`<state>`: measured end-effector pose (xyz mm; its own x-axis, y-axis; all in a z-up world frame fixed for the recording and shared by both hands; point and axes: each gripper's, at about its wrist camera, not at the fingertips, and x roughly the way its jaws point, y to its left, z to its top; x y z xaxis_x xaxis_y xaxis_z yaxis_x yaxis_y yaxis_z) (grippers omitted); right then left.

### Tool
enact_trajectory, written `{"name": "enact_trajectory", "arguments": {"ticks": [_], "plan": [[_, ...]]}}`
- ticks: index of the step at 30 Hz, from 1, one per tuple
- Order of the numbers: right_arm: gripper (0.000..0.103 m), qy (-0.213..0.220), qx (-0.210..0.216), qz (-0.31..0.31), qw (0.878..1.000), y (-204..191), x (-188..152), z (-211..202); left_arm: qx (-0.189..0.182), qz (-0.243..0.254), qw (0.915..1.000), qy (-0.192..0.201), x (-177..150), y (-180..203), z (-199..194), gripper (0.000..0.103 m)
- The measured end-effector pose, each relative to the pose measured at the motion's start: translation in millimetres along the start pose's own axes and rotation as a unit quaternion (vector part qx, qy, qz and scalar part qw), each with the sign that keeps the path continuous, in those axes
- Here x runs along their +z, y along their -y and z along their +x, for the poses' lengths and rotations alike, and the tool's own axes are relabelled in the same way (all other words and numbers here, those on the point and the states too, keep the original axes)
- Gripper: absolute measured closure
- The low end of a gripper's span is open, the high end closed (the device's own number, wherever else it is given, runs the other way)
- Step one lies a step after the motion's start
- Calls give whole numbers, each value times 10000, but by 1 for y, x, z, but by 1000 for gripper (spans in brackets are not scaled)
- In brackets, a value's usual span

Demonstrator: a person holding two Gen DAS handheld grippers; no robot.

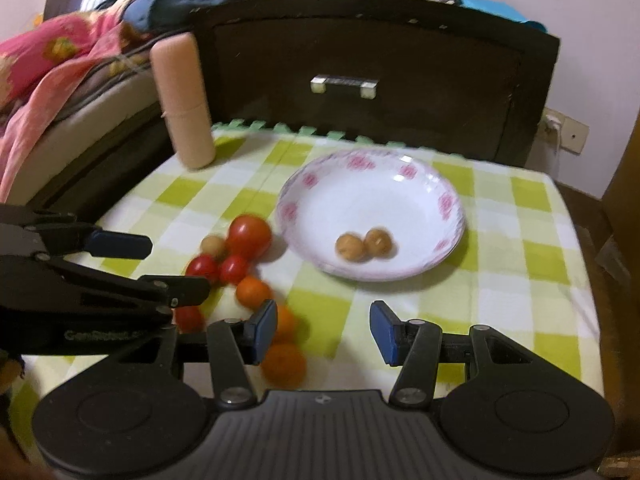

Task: Organize fruits
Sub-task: 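Grasp an orange mandarin with the right gripper while the left gripper grasps a red cherry tomato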

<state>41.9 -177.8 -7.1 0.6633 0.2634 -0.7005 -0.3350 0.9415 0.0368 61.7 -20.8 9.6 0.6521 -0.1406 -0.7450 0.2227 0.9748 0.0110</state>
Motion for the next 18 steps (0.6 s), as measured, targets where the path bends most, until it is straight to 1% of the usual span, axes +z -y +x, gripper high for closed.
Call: {"name": "enact_trajectory", "arguments": {"ticks": [5,10,13,18], "plan": [[54,-176,68,-137,9997,-9,-13,0,-12,120,9999,-100,-17,-2,-6,33],[54,-309,140,-233,9992,-13,-18,5,-57,154,9994,-298,-30,-4,0,33],[54,-395,167,-267,9987,-14,-21,11,-78,189,9992,-351,-34,-4,5,33],[54,-510,246,-289,9980,-11,-23,23,-119,104,9990,-426,-34,-7,11,33]]}}
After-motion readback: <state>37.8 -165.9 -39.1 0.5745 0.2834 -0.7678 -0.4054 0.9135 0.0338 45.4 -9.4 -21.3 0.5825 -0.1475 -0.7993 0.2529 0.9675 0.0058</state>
